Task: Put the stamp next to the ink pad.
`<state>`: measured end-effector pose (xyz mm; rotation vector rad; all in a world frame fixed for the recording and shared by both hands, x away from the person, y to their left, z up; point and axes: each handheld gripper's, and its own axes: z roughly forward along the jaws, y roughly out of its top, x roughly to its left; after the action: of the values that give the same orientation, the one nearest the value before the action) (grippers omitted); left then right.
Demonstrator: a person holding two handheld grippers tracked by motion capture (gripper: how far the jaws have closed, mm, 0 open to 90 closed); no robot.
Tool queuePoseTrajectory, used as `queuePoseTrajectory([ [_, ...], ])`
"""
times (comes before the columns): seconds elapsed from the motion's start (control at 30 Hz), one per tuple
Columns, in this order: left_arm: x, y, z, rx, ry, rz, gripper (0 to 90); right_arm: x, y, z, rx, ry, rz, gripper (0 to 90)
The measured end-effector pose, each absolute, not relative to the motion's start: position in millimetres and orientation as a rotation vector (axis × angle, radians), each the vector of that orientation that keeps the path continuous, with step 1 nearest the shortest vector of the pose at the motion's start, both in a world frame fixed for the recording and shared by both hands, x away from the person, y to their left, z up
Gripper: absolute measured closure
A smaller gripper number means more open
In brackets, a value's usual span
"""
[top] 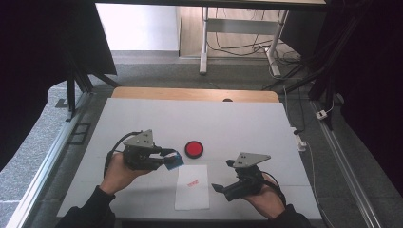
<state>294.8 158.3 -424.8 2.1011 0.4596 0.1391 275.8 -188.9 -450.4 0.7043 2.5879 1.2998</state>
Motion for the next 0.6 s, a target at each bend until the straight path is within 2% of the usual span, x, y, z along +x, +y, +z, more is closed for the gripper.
queuePoseTrajectory([
  [0.17, 296, 162, -426, 2.115, 0.49, 0.158, 70.5, 274, -197, -453, 0.749, 2.571, 1.292, 0.0],
  [0.6, 300, 178, -429, 2.123, 0.574, 0.197, 70.4, 266, -221, -455, 0.822, 2.505, 1.21, 0.0],
])
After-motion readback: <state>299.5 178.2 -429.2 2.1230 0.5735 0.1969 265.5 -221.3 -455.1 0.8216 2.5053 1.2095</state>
